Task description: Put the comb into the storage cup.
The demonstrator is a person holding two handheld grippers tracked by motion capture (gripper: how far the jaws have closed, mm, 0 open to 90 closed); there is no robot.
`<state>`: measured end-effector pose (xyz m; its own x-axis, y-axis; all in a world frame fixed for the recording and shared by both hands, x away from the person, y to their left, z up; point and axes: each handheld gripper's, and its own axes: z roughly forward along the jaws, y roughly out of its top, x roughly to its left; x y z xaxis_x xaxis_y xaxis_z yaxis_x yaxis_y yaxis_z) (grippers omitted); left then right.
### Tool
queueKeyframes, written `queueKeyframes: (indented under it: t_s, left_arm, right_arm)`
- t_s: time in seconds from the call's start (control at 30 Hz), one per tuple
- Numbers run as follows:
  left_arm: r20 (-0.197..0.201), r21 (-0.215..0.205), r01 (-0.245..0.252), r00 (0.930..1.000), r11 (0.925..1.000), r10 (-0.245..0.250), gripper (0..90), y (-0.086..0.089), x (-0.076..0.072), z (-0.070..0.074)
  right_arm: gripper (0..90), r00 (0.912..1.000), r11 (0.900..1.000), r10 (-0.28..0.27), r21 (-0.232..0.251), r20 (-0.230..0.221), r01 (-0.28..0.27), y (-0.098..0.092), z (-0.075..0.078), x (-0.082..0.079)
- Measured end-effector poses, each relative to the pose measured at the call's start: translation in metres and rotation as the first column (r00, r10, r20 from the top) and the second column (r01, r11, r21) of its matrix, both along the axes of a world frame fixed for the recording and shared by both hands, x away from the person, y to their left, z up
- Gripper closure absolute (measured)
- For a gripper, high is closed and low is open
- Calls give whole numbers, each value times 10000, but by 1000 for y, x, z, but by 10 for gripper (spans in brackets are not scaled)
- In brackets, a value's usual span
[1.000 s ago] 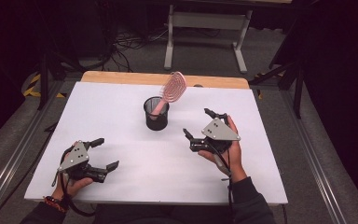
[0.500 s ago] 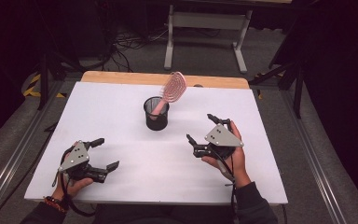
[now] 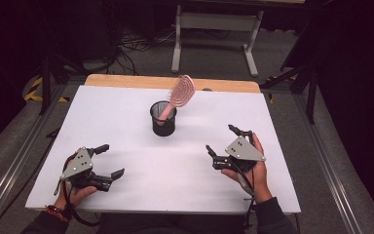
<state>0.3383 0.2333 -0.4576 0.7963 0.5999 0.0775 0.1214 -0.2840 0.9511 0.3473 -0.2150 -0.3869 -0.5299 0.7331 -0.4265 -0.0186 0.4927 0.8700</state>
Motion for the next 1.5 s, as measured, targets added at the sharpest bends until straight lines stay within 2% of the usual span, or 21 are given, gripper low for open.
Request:
queueKeyframes:
  t_s: [0.5,0.83,0.97,1.1,1.2,1.37,1.47,1.5]
  left_arm:
    - [13,-3,90,10000,10000,-90,51,0,0,0]
    - [34,46,122,9999,9999,-122,50,-2,-1,0]
    - [-25,55,137,9999,9999,-137,51,-2,-1,-1]
    - [-19,144,192,9998,9997,-191,51,-3,-1,-1]
    - [-23,96,190,9998,9998,-190,51,-3,-1,-1]
    - [-20,138,224,9997,9997,-224,51,-3,-2,-1]
    - [-17,109,214,9998,9997,-214,51,-3,-1,-1]
    - [-22,73,198,9998,9998,-197,51,-2,-1,-1]
  right_arm:
    - [87,9995,9995,-265,-190,-147,262,-19,-13,-16]
    - [87,9978,9962,-493,-746,-440,460,-23,-31,-21]
    - [86,9973,9959,-532,-754,-515,492,-26,-36,-23]
    - [80,9958,9966,-645,-555,-655,609,-32,-40,-23]
    - [77,9941,9949,-839,-612,-684,798,-35,-46,-23]
    - [68,9929,9959,-798,-494,-877,757,-41,-54,-26]
    - [60,9917,9942,-935,-619,-888,882,-43,-58,-28]
    - [59,9907,9948,-931,-508,-988,884,-45,-58,-28]
